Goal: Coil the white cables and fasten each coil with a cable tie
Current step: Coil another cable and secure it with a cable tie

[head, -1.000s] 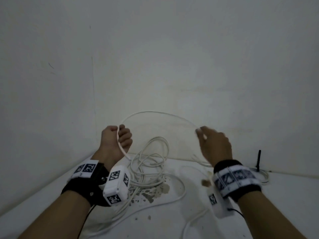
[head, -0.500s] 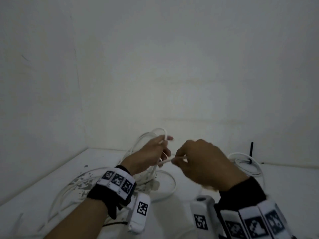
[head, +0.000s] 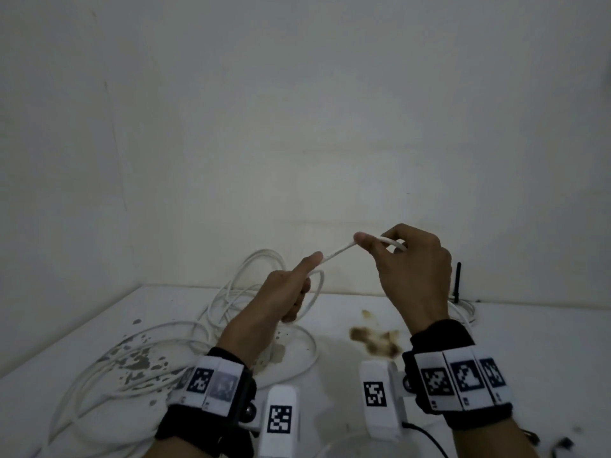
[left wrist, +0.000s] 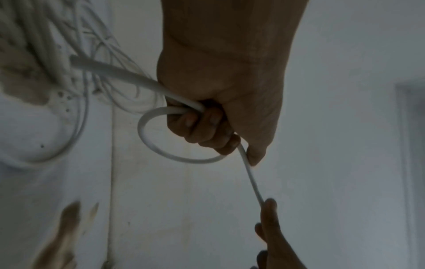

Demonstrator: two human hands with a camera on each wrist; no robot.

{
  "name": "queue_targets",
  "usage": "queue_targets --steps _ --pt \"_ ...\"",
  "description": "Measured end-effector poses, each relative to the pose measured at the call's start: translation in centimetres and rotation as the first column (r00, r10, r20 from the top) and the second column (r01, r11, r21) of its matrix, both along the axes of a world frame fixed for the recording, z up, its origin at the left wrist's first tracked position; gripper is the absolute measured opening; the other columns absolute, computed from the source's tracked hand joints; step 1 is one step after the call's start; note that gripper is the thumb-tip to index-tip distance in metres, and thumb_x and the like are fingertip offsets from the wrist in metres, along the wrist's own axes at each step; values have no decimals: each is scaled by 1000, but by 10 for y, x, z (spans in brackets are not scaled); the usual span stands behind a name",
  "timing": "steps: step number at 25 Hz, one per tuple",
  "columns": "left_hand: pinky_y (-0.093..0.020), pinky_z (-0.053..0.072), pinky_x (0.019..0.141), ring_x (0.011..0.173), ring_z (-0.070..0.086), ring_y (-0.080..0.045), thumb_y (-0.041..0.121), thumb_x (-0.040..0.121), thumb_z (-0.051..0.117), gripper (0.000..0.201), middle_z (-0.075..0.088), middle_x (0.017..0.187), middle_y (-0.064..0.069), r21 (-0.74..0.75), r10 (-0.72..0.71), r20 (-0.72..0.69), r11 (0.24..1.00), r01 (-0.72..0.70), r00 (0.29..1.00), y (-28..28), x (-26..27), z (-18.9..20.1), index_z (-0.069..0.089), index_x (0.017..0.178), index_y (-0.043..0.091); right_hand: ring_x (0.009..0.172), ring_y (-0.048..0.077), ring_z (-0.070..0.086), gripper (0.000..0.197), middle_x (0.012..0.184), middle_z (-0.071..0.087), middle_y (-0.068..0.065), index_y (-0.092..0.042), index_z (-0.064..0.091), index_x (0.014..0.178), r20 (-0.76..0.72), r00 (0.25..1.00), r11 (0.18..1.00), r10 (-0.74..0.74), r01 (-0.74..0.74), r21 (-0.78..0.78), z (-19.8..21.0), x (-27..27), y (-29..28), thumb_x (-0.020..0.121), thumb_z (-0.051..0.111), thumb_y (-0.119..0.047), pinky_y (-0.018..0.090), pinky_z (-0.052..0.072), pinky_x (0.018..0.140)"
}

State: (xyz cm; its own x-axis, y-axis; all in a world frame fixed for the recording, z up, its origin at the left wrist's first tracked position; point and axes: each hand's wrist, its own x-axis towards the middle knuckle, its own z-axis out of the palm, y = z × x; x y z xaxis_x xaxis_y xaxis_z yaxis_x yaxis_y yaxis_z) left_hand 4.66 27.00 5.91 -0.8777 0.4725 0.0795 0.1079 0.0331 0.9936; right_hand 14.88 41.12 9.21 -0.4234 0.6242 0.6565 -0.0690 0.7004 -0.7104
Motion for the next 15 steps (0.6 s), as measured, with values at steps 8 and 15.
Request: queue_targets --steps 8,15 --pt "-25 8 45 33 11 -10 41 87 65 57 14 41 9 399 22 294 906 -143 956 -26 -26 -3 22 50 28 47 6 44 44 50 50 -6 -26 67 80 259 903 922 344 -377 89 -7 -10 16 89 50 -65 29 39 57" --pt "-18 14 35 25 15 -7 38 97 52 59 15 35 8 657 -261 331 753 -24 907 -46 -39 17 25 47 25 65 8 52 54 63 54 -5 -23 50 77 639 764 903 89 -333 272 -56 -35 17 99 16 -59 46 35 102"
